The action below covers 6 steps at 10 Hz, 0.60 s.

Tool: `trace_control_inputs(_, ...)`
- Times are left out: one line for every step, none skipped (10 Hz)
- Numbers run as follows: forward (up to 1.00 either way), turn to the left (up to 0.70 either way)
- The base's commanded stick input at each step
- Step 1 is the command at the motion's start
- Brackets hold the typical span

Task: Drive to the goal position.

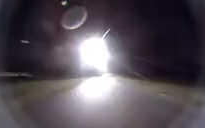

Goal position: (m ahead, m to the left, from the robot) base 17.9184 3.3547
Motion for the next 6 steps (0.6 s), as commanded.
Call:
trace_control_inputs(1.0,0.0)
trace_control_inputs(1.0,0.04)
trace_control_inputs(1.0,0.05)
trace_control_inputs(1.0,0.06)
trace_control_inputs(1.0,0.09)
trace_control_inputs(1.0,0.13)
